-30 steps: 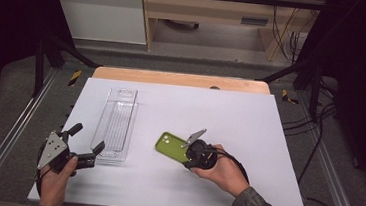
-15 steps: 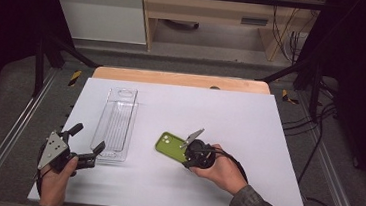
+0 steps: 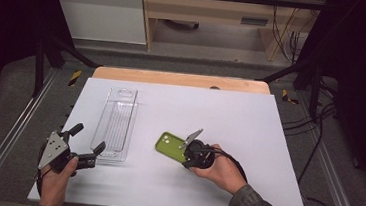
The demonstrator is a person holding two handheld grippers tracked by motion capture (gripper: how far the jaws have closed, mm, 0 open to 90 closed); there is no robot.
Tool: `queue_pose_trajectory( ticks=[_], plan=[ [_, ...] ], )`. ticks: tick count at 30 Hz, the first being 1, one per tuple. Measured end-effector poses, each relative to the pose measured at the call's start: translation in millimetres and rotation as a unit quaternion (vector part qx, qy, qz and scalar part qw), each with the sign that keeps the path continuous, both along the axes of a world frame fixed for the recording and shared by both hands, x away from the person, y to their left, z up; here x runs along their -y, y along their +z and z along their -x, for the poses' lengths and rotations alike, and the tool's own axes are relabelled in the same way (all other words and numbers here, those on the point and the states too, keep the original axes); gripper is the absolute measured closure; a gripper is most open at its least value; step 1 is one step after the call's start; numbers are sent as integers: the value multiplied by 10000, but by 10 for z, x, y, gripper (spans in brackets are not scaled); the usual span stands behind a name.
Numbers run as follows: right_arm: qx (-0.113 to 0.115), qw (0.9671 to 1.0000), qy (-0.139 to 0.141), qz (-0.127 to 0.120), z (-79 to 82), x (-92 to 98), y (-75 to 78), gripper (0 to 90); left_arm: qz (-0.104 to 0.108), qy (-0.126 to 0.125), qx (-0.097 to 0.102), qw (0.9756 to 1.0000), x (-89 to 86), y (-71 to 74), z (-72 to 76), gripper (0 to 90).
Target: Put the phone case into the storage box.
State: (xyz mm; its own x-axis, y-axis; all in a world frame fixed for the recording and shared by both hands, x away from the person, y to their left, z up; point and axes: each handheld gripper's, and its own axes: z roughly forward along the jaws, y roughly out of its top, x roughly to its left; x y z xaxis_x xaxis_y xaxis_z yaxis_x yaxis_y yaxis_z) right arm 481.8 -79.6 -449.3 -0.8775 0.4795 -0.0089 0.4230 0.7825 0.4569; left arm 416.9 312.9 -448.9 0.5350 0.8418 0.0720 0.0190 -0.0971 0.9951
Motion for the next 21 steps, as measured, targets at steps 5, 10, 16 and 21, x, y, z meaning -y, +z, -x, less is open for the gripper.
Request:
queue_pose_trajectory(
  ticks=[5, 10, 16, 21],
  plan=[
    [9, 10000, 50, 54, 0, -13, -22, 758, -25, -2, 0, 10000, 2, 0, 0, 17],
    [18, 9999, 78, 72, -10, -14, -28, 765, -45, -4, -6, 10000, 7, -1, -2, 17],
    [35, 9999, 79, 75, -12, -15, -32, 775, -44, -5, -7, 10000, 7, -1, -1, 17],
    [64, 9999, 105, 93, -7, -21, -33, 784, -55, -12, -11, 10000, 9, -2, -2, 17]
  ],
)
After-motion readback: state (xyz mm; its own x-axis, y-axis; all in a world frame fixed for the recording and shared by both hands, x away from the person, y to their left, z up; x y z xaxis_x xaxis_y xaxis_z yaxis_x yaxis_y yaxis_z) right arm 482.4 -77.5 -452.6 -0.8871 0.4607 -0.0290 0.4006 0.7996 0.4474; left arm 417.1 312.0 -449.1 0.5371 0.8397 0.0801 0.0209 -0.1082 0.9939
